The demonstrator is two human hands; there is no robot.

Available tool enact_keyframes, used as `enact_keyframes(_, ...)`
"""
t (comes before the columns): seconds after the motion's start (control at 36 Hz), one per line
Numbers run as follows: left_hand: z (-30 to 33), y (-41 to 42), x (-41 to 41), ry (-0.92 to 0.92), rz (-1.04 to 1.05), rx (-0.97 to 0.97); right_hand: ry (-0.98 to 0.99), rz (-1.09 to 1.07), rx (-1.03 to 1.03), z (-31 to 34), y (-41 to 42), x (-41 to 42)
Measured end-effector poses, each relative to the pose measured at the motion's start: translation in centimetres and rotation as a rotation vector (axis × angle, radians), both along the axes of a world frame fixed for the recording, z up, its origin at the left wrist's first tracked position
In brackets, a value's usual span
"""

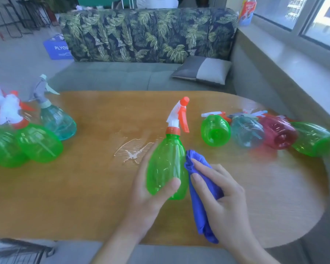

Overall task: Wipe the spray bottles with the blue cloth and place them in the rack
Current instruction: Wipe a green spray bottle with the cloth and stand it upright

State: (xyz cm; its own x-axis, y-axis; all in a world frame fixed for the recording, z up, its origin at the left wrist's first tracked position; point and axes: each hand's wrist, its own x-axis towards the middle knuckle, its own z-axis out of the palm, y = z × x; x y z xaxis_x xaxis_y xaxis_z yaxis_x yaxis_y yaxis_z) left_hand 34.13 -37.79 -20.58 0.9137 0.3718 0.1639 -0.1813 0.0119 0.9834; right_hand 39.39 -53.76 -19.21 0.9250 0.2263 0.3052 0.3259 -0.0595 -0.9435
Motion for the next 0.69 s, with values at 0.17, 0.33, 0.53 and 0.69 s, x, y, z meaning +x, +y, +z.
enact_keyframes(0.17, -0.41, 0.01, 0.46, -0.027, 0.012, 0.008, 0.061, -0.025, 0.062, -0.09, -0.29, 0.54)
enact_keyframes(0.33, 0.01, -0.70, -0.01, -0.039, -0.066, -0.071, 0.049, -0.012, 0.057, -0.38, -0.21, 0.45)
enact_keyframes(0.53, -0.19, -0.15, 0.42, -0.032, 0.015, 0.020, 0.036, -0.003, 0.051, -0.44, 0.12, 0.58)
enact_keyframes(0.69, -0.03, 0.00, 0.39, 0.003, -0.021, -0.049, 0.036, -0.031, 0.050, -0.47, 0.09, 0.55)
